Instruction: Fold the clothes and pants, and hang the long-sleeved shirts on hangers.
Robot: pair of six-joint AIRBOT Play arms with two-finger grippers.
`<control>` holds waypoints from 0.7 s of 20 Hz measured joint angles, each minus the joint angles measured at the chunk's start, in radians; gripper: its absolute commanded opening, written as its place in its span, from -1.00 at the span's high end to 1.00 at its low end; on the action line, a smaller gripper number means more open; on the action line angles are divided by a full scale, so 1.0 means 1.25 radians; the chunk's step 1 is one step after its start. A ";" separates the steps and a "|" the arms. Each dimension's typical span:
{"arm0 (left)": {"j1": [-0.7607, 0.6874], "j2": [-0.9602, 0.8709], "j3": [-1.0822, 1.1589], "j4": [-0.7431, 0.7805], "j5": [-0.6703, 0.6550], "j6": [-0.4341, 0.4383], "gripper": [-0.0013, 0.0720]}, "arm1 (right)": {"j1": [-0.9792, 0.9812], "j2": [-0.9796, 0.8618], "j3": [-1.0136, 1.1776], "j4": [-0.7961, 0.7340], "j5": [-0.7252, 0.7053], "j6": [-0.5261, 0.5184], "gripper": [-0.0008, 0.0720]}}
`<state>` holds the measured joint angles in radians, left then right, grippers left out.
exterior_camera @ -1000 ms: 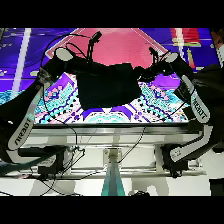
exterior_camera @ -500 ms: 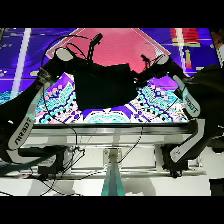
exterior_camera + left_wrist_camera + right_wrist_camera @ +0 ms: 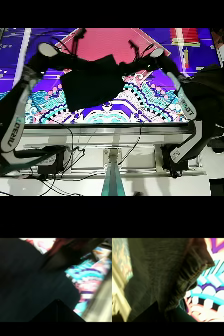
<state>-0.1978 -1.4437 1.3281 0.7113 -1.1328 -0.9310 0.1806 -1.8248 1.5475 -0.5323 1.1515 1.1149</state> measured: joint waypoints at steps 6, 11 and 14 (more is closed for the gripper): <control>0.094 0.200 0.000 0.449 -0.003 -0.166 0.88 | -0.206 0.214 0.044 -0.214 -0.006 0.131 0.93; 0.130 0.351 0.000 0.635 -0.001 -0.257 0.88 | -0.450 0.446 0.050 -0.482 0.051 0.311 0.93; 0.136 0.396 0.000 0.668 0.001 -0.273 0.88 | -0.625 0.551 0.051 -0.634 0.106 0.427 0.93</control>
<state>-0.0280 -0.9493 1.3285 1.5463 -1.1320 -1.2728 -0.6003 -1.1358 1.6108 -1.3254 1.2835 1.6489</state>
